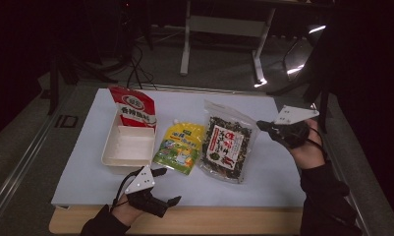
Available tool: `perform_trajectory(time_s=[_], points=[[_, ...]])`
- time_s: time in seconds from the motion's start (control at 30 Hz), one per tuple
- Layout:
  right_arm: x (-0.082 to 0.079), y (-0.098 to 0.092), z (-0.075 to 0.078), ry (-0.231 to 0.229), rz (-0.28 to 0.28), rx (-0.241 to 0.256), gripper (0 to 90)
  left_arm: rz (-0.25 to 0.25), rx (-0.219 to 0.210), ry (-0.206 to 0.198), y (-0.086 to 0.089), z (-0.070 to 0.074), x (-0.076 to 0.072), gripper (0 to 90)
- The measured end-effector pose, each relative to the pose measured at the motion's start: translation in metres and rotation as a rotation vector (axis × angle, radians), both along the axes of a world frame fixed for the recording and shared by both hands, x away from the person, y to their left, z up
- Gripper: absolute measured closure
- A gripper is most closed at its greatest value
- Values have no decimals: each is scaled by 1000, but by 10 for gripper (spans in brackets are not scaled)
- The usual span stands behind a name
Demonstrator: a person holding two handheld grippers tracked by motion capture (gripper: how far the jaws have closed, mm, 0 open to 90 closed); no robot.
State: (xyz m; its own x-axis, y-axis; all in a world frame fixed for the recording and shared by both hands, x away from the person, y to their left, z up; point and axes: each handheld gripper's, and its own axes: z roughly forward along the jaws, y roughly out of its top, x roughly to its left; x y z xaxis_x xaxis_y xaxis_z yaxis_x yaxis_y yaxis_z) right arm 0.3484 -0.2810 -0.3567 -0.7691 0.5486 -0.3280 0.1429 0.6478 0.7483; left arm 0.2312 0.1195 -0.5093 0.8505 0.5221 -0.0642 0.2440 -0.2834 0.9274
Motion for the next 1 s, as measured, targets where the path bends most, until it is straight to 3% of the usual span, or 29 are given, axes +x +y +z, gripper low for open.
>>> perform_trajectory(time_s=[0.2,0.3,0.47,0.57,0.73,1.0], points=[[-26,-4,-1,-3,33,1,898,6,-14,2,-4,10,8,16],[-36,-6,-2,5,49,8,898,13,4,-1,-8,16,12,34],[-48,-12,-3,21,69,28,898,-16,4,55,-16,28,22,33],[-54,-14,-5,23,77,44,897,-26,14,58,-20,35,31,33],[-66,-12,-4,14,91,40,897,-41,23,51,-27,47,48,34],[-78,-9,-3,8,114,48,896,-30,37,-17,-50,63,83,60]])
